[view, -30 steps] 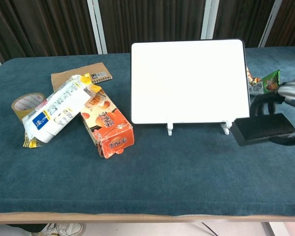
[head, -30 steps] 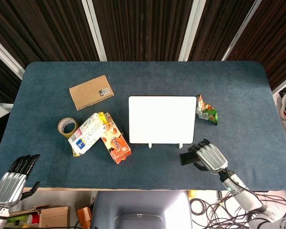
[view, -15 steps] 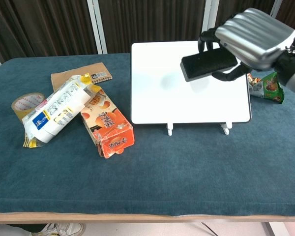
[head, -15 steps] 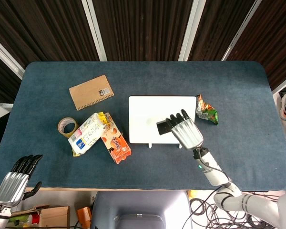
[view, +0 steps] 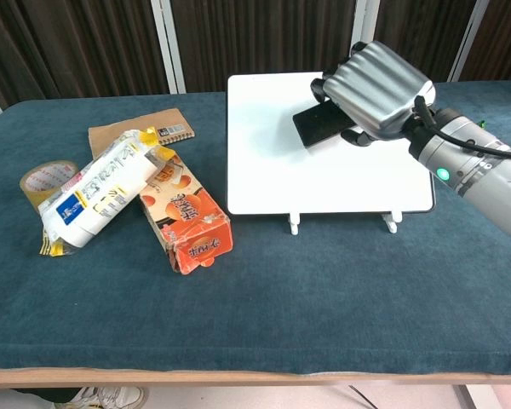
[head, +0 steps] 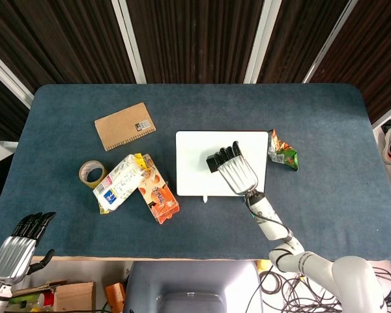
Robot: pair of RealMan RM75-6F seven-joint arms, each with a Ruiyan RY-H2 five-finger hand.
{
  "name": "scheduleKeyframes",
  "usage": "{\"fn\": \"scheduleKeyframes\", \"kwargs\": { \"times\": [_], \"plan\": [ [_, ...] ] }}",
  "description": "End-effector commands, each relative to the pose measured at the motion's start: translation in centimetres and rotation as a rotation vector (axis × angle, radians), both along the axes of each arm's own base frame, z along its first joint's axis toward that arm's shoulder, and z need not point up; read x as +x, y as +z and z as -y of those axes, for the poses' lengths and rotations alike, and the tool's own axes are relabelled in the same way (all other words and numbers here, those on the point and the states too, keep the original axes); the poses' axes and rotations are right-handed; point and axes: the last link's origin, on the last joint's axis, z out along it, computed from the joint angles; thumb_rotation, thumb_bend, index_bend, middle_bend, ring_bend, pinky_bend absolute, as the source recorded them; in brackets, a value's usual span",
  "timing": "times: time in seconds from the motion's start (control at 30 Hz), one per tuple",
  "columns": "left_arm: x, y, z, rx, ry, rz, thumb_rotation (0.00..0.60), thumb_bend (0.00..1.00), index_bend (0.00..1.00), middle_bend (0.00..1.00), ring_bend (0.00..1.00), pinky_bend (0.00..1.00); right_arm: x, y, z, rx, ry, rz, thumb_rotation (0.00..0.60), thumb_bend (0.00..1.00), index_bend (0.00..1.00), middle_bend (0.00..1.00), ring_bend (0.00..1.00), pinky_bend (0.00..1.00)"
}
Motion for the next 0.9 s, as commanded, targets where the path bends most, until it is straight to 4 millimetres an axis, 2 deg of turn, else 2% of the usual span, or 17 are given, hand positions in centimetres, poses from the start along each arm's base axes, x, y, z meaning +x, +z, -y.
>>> {"fn": "scheduleKeyframes", "kwargs": {
  "times": [0.03, 0.13, 0.37, 0.47, 0.7, 0.83, 0.9],
  "plan": [
    [0.0, 0.0, 0.0, 0.000, 0.002, -0.001, 0.600, 0.35, 0.00, 0.12, 0.09, 0.12, 0.1, -0.6, 0.2, 0.011, -0.012, 0.008, 0.600, 0.22, 0.64, 0.46, 0.43, 0.33],
    [0.0, 0.0, 0.0, -0.007, 0.003, -0.003, 0.600, 0.35, 0.00, 0.12, 0.09, 0.12, -0.1, -0.9, 0.3, 0.010, -0.025, 0.000, 0.600, 0.22, 0.55, 0.43, 0.41, 0.32],
    [-0.1, 0.1, -0.1, -0.007, 0.005, 0.000, 0.600, 0.35, 0.00, 0.12, 0.09, 0.12, -0.5, -0.6, 0.4, -0.002, -0.051, 0.006, 0.600, 0.22, 0.13, 0.24, 0.29, 0.29],
    [-0.1, 0.1, -0.1, -0.008, 0.006, 0.000, 0.600, 0.35, 0.00, 0.12, 0.09, 0.12, -0.7, -0.4, 0.5, -0.003, -0.064, 0.012, 0.600, 0.22, 0.02, 0.22, 0.27, 0.28],
    [0.0, 0.1, 0.0, -0.007, 0.004, -0.001, 0.600, 0.35, 0.00, 0.12, 0.09, 0.12, -0.9, 0.2, 0.0, 0.028, -0.082, 0.054, 0.600, 0.22, 0.00, 0.19, 0.23, 0.24],
    [-0.2, 0.5, 0.1, 0.008, 0.010, 0.004, 0.600, 0.35, 0.00, 0.12, 0.08, 0.12, -1.7, 1.5, -2.3, 0.077, -0.065, 0.097, 0.600, 0.22, 0.00, 0.16, 0.20, 0.21],
    [-0.4, 0.8, 0.2, 0.025, 0.016, 0.009, 0.600, 0.35, 0.00, 0.11, 0.08, 0.11, -2.8, 3.1, -4.5, 0.108, -0.070, 0.130, 0.600, 0.22, 0.00, 0.12, 0.16, 0.17]
  ]
}}
